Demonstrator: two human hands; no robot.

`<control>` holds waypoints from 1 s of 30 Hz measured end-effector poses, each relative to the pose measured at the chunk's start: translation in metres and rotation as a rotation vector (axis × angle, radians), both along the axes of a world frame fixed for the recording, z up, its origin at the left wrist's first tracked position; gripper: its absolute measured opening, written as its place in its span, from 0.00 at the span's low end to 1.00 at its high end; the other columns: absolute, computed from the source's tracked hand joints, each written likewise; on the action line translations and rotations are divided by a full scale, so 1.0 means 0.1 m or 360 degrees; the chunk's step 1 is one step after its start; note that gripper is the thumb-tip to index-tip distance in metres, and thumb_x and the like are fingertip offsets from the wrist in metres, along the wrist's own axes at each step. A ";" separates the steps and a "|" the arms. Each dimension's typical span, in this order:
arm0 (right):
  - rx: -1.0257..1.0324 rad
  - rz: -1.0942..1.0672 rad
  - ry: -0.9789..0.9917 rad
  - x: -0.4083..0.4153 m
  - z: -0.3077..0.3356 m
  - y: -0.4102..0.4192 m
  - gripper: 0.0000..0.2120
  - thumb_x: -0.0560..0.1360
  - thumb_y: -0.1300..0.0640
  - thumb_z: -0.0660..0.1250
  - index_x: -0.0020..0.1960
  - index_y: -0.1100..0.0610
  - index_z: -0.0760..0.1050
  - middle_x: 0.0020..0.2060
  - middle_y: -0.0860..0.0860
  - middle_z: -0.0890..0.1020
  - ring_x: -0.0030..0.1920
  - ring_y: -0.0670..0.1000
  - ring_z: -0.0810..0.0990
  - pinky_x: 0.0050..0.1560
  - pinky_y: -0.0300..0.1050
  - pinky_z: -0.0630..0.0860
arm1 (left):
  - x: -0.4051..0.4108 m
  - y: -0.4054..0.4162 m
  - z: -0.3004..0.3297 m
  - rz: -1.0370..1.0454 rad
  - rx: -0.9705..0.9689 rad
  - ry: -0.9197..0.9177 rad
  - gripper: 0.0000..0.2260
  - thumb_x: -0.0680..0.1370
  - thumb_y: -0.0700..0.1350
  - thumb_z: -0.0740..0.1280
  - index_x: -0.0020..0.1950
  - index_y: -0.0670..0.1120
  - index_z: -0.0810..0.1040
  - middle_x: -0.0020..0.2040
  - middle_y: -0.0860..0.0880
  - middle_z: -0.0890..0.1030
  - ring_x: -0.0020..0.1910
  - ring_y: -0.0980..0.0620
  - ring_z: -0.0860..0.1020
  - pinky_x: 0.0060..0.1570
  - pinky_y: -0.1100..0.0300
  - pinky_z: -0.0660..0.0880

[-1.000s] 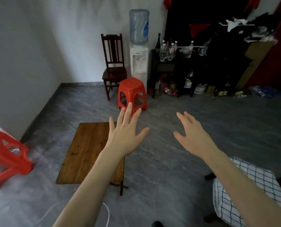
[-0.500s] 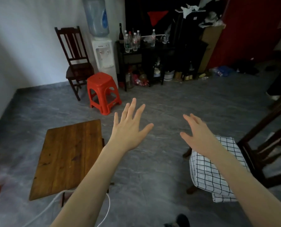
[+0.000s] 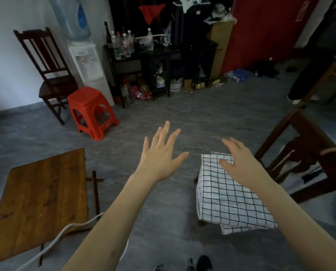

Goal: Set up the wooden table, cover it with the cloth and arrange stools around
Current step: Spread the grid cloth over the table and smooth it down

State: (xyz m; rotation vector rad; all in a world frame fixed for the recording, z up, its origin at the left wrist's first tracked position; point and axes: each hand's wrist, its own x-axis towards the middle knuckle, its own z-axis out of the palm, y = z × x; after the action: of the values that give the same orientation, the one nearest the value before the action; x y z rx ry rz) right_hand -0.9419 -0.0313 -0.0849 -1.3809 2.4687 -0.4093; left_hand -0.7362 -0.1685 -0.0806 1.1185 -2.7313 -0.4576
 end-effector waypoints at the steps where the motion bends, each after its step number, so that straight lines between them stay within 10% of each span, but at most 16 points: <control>1: 0.0004 -0.0019 -0.0010 -0.16 -0.04 0.06 0.32 0.79 0.49 0.63 0.79 0.48 0.53 0.79 0.50 0.53 0.77 0.56 0.56 0.73 0.56 0.61 | -0.17 0.05 -0.03 -0.0026 0.0003 -0.0013 0.33 0.79 0.67 0.53 0.79 0.58 0.46 0.79 0.55 0.35 0.79 0.51 0.40 0.75 0.40 0.44; 30: 0.0110 -0.0263 -0.0410 -1.69 -2.37 0.45 0.30 0.79 0.51 0.65 0.77 0.49 0.58 0.78 0.47 0.55 0.77 0.47 0.53 0.70 0.43 0.57 | -1.80 0.26 -2.46 -0.0011 0.0634 -0.0382 0.30 0.80 0.63 0.55 0.78 0.55 0.51 0.80 0.53 0.43 0.78 0.49 0.52 0.76 0.44 0.51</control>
State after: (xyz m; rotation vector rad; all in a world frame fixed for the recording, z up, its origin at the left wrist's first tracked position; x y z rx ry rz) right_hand -1.1107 0.0137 -0.3214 -1.0298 2.3659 -0.4987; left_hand -0.9159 -0.1423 -0.3268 1.3296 -2.9290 -0.9603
